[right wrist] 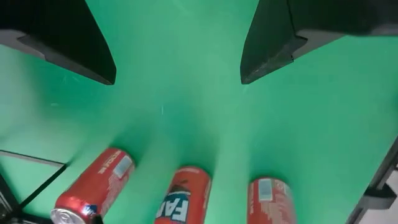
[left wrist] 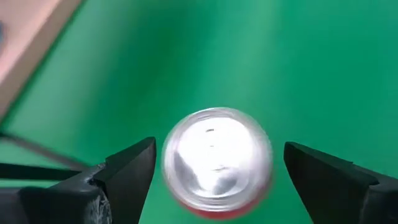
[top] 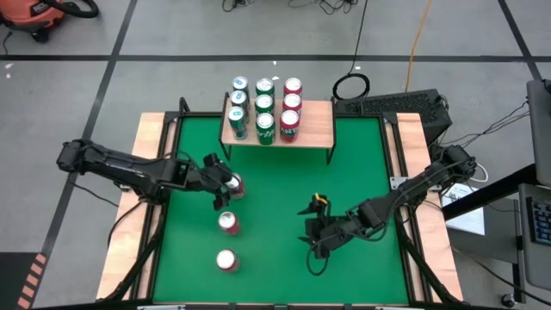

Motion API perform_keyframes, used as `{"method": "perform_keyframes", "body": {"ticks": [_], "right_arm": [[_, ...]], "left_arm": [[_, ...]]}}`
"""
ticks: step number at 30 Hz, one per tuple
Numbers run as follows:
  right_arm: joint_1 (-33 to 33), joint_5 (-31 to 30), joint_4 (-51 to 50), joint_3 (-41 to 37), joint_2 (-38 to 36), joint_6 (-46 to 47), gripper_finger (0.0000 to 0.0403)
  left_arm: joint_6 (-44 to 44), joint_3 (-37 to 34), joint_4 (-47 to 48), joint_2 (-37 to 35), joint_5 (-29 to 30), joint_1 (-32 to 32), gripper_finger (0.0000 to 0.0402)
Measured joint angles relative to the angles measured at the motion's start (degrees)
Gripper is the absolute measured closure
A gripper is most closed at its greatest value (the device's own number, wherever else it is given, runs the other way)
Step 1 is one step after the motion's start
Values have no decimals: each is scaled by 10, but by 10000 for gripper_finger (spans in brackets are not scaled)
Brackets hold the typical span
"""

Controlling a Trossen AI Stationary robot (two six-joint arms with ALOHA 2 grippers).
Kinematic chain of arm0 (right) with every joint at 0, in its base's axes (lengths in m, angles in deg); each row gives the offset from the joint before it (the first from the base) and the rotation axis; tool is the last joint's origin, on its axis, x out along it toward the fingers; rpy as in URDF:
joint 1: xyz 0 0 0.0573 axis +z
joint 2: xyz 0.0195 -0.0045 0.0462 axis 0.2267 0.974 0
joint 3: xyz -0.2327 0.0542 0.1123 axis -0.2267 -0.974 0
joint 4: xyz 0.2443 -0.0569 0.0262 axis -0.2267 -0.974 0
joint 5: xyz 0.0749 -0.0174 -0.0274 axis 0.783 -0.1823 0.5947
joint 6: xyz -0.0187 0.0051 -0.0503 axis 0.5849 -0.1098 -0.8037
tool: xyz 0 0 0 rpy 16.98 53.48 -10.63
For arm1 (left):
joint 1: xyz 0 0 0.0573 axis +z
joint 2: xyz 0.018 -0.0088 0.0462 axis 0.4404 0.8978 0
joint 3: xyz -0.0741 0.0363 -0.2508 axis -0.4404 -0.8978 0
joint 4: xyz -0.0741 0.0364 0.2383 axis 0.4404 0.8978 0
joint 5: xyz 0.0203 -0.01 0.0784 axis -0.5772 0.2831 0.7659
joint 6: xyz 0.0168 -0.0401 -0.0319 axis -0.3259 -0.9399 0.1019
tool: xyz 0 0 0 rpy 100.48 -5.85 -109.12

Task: Place canned beverage on shelf
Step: Put the orange soda can on the shelf

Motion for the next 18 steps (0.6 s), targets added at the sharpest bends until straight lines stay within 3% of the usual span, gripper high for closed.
{"method": "perform_keyframes", "body": {"ticks": [3,8,14,18], "right_arm": [[-4,0,15,0,0,0,67],[-5,1,33,0,0,6,67],[-5,2,58,0,0,10,67],[-6,2,68,0,0,7,67]], "left_arm": [[3,0,-3,19,35,-1,49],[4,0,-12,46,37,-1,49],[7,0,-17,90,-2,8,50],[7,0,-36,111,-9,7,72]]}}
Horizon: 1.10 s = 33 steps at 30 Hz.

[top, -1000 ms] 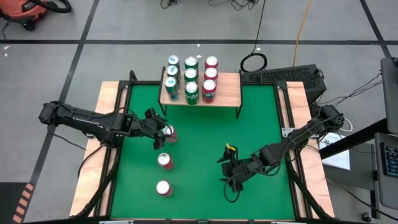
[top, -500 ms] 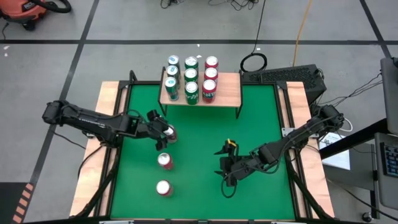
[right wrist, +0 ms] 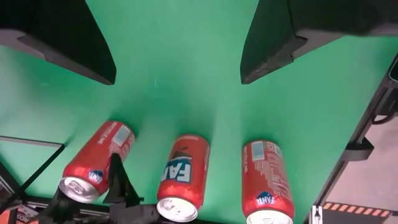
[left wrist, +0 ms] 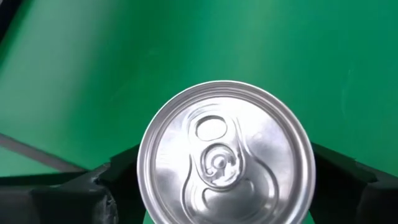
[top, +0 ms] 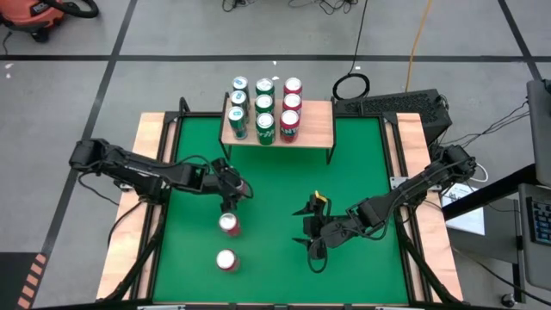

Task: Place canned beverage on shelf
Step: Put the orange soda can on the shelf

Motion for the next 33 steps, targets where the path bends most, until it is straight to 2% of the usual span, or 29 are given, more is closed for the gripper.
{"method": "perform_keyframes", "body": {"ticks": [5,11,13,17,19,22,26,33], "right_arm": [[-1,-1,12,0,0,-3,67],[-2,-23,29,0,14,0,67],[-3,-67,34,0,23,0,67],[-3,-224,68,0,53,16,67],[-3,-269,87,0,76,17,67],[-5,-270,119,0,110,15,67],[-7,-226,179,0,143,-13,67],[-24,-225,206,0,147,-18,67]], "left_arm": [[-1,0,-27,5,-6,0,108],[26,10,-52,-10,-10,0,111],[32,24,-58,-18,-11,0,111],[45,51,-82,-34,-14,-2,111],[54,59,-108,-44,-18,-5,111],[103,60,-160,-53,-53,-15,111],[153,60,-202,-54,-104,-30,111],[202,60,-234,-54,-135,-47,111]]}}
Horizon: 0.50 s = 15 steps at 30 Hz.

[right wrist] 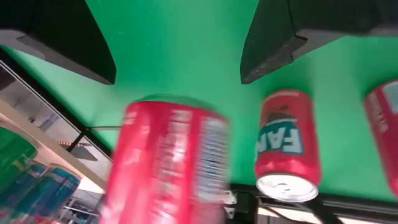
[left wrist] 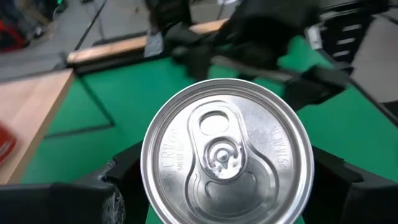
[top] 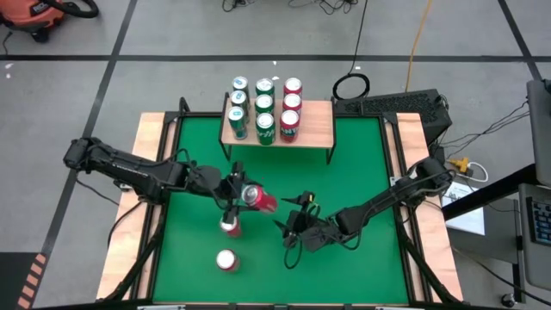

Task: Place canned beverage on shelf
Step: Put the orange soda can on the shelf

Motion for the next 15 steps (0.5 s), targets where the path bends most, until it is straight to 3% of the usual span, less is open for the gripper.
{"method": "perform_keyframes", "body": {"ticks": [5,11,15], "right_arm": [[-18,41,40,0,0,-16,67],[-53,197,100,0,0,-34,67],[-71,244,120,0,0,-35,67]], "left_arm": [[28,0,-29,4,-10,-10,111],[64,1,-61,32,-47,-18,111],[69,1,-76,52,-66,-17,111]]}}
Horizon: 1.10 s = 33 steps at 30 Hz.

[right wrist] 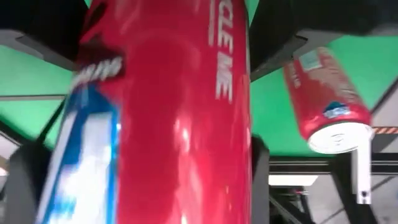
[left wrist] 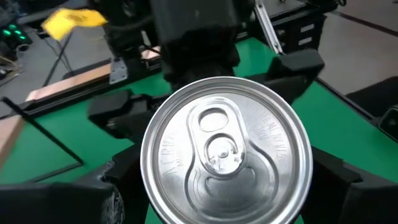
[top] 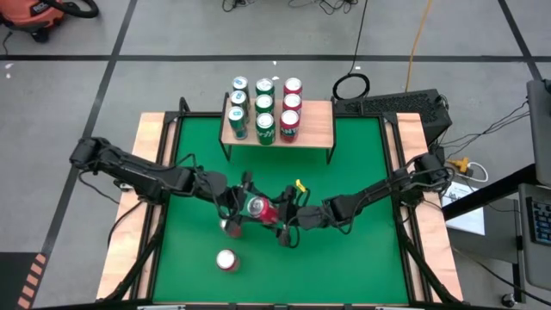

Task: Place canned beverage on shelf
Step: Put the orange soda can on the shelf

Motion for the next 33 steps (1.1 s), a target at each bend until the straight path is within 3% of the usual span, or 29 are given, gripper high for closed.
{"method": "perform_keyframes", "body": {"ticks": [7,13,18,25,33], "right_arm": [[-20,107,0,0,0,-6,79],[-22,113,0,0,0,-4,119],[-24,118,-3,0,-1,-13,114],[-20,68,-43,0,-25,-26,103],[-1,-73,-128,0,-61,-26,106]], "left_arm": [[28,0,-3,13,-19,-2,111],[39,0,-5,13,-22,-3,110],[28,0,-3,13,12,-11,79],[-25,0,-18,13,54,-20,20],[-69,0,-85,11,143,-36,13]]}}
